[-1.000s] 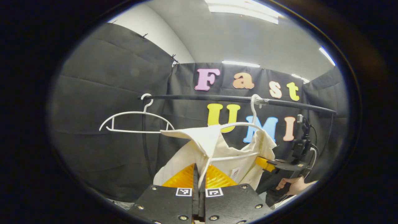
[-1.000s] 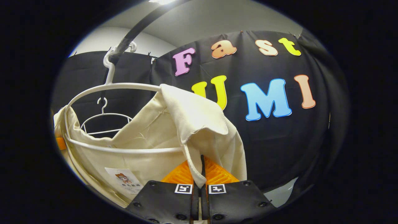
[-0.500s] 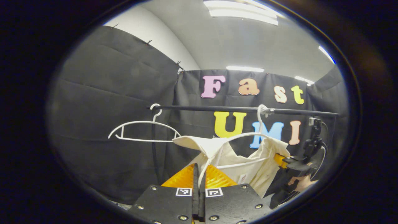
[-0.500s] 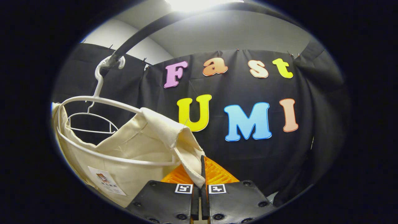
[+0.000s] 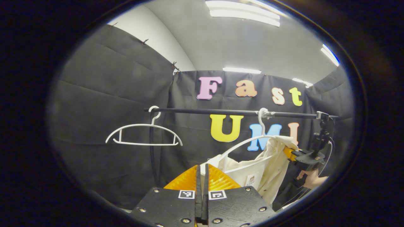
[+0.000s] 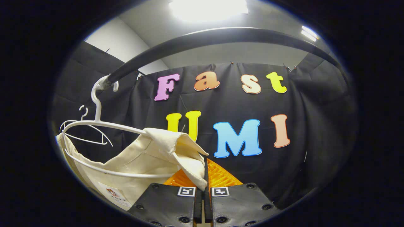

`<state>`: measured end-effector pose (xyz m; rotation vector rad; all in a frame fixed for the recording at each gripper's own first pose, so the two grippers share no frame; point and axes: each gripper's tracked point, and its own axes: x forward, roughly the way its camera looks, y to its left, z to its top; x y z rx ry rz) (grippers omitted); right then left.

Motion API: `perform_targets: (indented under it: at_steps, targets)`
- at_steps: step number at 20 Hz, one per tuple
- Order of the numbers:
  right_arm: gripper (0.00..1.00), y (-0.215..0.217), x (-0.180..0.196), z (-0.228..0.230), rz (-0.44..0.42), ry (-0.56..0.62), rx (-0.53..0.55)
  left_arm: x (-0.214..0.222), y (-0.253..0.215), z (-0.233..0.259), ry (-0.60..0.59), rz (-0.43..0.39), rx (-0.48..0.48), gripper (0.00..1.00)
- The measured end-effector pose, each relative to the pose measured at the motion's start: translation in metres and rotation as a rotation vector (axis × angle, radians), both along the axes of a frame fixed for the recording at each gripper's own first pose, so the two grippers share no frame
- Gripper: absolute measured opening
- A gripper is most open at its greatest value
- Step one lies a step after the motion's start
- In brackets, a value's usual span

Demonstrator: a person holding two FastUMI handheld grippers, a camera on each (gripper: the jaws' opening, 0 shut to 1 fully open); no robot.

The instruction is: Grasp the clothes on the hanger with both hands and then place them into the laundry hamper below.

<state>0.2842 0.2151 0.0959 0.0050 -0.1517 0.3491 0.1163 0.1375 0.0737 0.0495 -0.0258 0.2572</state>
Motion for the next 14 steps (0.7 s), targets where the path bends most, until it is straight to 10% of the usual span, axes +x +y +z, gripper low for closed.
perform_targets:
  at_steps: [2,7,14]
  targets:
    - [0.04,0.0,-0.011,-0.004,0.005,0.003,-0.002,-0.007,-0.007,-0.026,0.042,-0.029,-0.049,0.04]
    - [0.05,-0.001,-0.004,-0.006,0.024,0.003,-0.014,0.031,-0.018,-0.076,0.117,-0.06,-0.16,0.73]
    - [0.04,0.003,-0.013,-0.009,0.025,0.002,-0.039,0.087,0.001,-0.084,0.122,-0.044,-0.114,0.69]
